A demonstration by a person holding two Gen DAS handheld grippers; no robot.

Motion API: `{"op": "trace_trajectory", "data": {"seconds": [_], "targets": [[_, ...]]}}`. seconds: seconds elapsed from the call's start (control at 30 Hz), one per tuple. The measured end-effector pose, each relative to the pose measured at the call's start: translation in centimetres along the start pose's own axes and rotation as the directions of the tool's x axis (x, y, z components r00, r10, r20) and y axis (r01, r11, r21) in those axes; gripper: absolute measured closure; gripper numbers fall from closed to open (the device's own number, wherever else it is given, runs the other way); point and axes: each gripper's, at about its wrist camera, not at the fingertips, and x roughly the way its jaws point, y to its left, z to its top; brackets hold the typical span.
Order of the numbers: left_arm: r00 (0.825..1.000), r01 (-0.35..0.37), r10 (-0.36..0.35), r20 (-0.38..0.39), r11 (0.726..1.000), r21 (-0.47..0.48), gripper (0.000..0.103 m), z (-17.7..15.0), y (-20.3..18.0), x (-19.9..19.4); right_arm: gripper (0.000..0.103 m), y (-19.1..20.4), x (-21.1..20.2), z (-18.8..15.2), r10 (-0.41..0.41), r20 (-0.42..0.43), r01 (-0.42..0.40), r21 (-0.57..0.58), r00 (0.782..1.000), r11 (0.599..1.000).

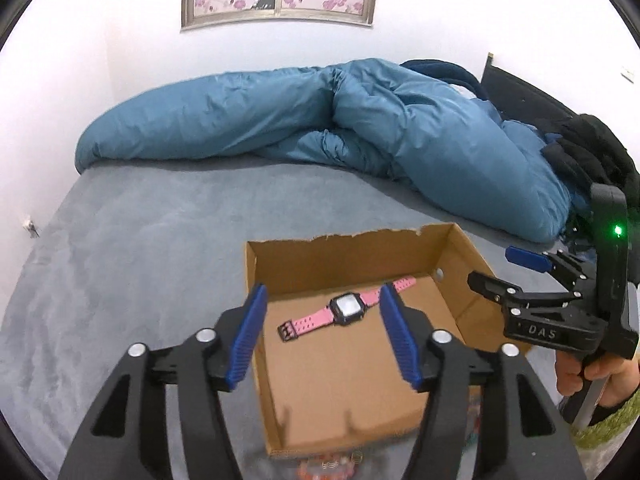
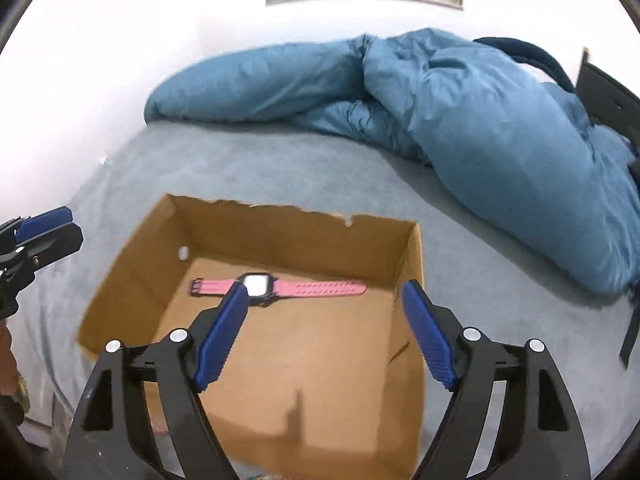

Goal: Organize jewelry
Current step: 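Withdraw the right tool from the box toward the bead bracelets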

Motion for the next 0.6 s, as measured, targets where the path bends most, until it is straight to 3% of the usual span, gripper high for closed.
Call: {"op": "trace_trajectory", "data": {"seconds": [0.27,0.6], "targets": [[0.998,-0.04,0.038,0.051,0.999,0.028,0.028,-3.4,-1.2,-6.0,0.02,0.3,-5.8,-3.4,-0.012,0.105,0.006,0.057,0.994,0.998],[0.997,-0.049,0.047,0.061,0.998,0.035,0.024,-8.4,-1.3,-8.6,0.019,1.4,-9.2,-7.2,0.025,0.171,-0.036,0.065,0.985,0.997]]}}
